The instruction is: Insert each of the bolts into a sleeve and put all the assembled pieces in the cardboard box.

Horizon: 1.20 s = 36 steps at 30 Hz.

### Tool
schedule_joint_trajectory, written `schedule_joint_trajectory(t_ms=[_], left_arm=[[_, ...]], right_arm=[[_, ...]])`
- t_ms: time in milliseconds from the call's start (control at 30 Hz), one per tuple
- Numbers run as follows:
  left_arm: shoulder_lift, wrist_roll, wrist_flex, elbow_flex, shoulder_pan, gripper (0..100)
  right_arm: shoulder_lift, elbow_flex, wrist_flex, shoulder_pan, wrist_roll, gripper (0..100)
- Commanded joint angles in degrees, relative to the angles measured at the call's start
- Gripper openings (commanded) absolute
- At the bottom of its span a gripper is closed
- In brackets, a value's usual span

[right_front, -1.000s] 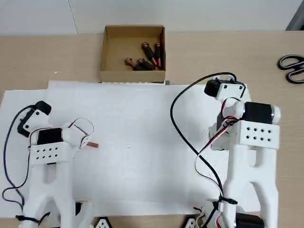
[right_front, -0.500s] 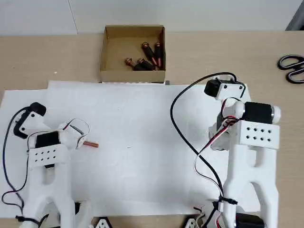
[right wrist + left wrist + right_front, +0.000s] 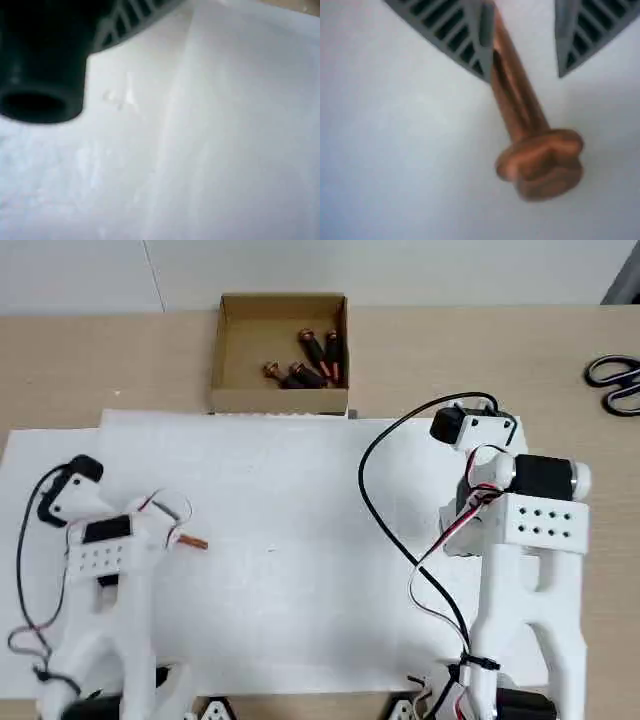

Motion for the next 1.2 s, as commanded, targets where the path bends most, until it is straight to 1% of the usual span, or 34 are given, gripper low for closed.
schedule_joint_trajectory(t_ms=[0, 167, 467, 600, 767, 867, 1167], left_arm=[[7.38, -0.18, -0.18, -2.51, -1.23, 8], [13.19, -0.35, -0.18, -6.37, -3.60, 8], [17.49, -0.26, -0.44, -7.08, -3.60, 8], [17.41, -0.26, -0.35, -7.52, -3.52, 0], [16.70, -0.26, -0.09, -8.66, -3.52, 1], [14.24, -0.26, 3.25, -10.15, -3.43, 1], [0.62, -0.44, 20.31, -24.31, -2.64, 1]], right_arm=[[-1.98, -0.62, 0.13, 0.22, 0.62, 0.2], [-1.98, -0.62, 0.13, 0.22, 0.62, 0.2], [-1.89, -0.62, 0.04, 0.22, 0.70, 0.2], [-1.89, -0.62, 0.04, 0.22, 0.70, 0.2], [-1.98, -0.62, 0.04, 0.22, 0.70, 0.2], [-2.33, -0.62, 0.04, 0.22, 0.70, 0.2], [-2.51, -0.70, 0.13, 0.13, 0.70, 0.2]])
